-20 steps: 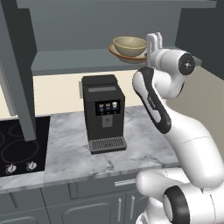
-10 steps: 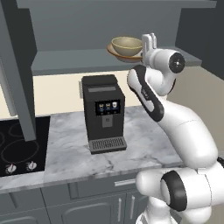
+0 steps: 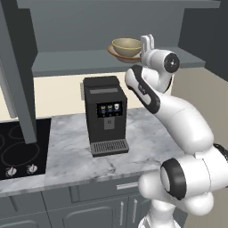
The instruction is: Pick up the bowls on the counter and stack them on top of one another in the open cabinet. Place the smaller bowl on top of the larger bowl.
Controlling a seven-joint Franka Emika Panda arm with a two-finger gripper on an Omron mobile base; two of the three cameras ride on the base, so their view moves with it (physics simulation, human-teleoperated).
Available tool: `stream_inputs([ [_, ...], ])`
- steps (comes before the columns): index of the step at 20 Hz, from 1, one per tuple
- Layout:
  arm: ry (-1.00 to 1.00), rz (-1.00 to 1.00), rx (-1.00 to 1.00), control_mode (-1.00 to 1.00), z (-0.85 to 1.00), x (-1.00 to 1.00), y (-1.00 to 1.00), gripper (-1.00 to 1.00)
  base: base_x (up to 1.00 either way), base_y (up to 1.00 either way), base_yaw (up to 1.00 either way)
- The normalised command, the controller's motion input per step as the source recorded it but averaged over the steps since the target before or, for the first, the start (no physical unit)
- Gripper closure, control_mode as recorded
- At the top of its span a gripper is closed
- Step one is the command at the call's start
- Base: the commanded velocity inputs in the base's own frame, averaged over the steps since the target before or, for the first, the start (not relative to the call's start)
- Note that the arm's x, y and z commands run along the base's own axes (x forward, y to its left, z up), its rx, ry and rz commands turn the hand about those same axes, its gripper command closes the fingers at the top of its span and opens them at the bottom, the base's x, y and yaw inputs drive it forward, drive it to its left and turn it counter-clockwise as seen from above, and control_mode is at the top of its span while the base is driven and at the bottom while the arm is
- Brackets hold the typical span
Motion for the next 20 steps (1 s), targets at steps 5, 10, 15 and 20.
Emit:
stream_inputs([
  [5, 0.05, -0.01, 0.00, -1.00, -0.01, 0.26, 0.00, 1.00, 0.00, 0.00, 0.00],
  [10, 0.06, -0.01, 0.00, -1.00, 0.00, 0.25, 0.00, 1.00, 0.00, 0.00, 0.00],
  [15, 0.05, -0.01, 0.00, -1.00, 0.00, 0.27, 0.00, 1.00, 0.00, 0.00, 0.00],
  [20, 0.02, -0.01, 0.00, -1.00, -0.05, 0.31, 0.00, 1.00, 0.00, 0.00, 0.00],
])
